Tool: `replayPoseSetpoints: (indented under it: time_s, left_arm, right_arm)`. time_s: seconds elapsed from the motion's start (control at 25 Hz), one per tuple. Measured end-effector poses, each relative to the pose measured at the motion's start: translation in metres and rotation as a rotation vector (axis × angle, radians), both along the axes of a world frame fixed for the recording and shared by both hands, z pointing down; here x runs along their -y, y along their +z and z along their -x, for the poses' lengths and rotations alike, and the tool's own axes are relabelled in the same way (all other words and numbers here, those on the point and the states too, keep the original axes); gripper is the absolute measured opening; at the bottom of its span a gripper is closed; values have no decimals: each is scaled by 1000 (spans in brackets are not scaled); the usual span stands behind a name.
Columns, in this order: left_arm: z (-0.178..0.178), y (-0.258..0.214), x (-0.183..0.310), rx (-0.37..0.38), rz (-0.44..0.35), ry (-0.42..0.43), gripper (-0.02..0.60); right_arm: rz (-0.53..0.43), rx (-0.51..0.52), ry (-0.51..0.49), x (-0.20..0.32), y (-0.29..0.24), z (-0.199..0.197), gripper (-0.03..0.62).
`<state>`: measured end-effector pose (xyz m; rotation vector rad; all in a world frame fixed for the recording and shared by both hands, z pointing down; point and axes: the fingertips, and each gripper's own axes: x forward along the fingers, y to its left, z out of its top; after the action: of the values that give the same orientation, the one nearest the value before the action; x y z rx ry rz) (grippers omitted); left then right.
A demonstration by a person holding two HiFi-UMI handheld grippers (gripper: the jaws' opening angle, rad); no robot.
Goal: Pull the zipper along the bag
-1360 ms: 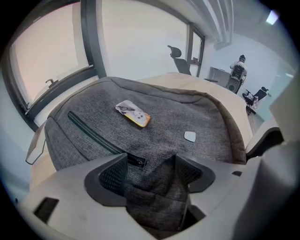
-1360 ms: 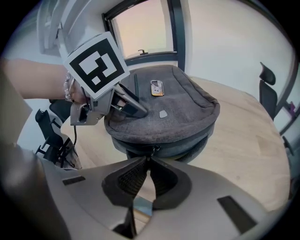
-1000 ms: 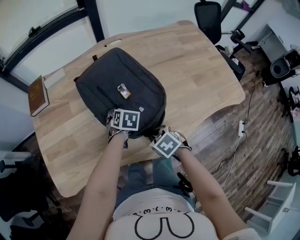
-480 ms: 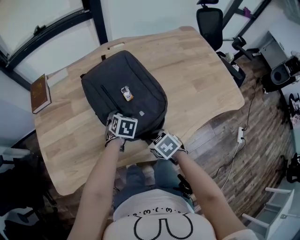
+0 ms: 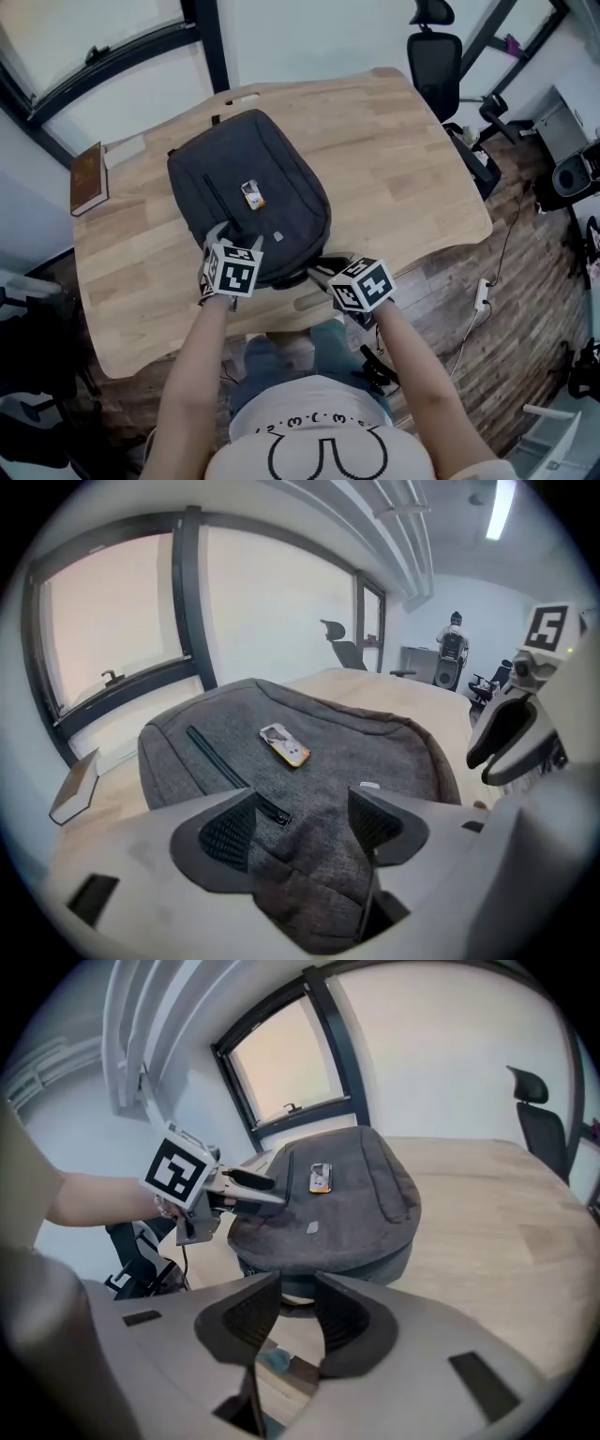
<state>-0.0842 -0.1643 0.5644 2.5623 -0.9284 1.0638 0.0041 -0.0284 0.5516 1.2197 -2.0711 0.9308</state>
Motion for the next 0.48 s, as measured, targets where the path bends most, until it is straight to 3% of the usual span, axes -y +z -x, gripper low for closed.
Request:
replayPoseSetpoints:
  time_s: [0.12,0.24,0.32,0.48]
  left_arm:
    - [6,-14,-6,-16,-35,-44,290]
    - [10,-28,-12,-45,-58,-107,293]
    - [12,-34,-18,-60,-69,-143,293]
    - [12,-41,-33,-81,-83,-215,293]
  right_arm:
    - [-29,-10,-32,9,-9,-15,241]
    - [-83,-57,-83,22,-20,-28,283]
    - [-140,-82,-114,33,-28,-35,355]
    - [-244,-43,-144,49,-49,-44,419]
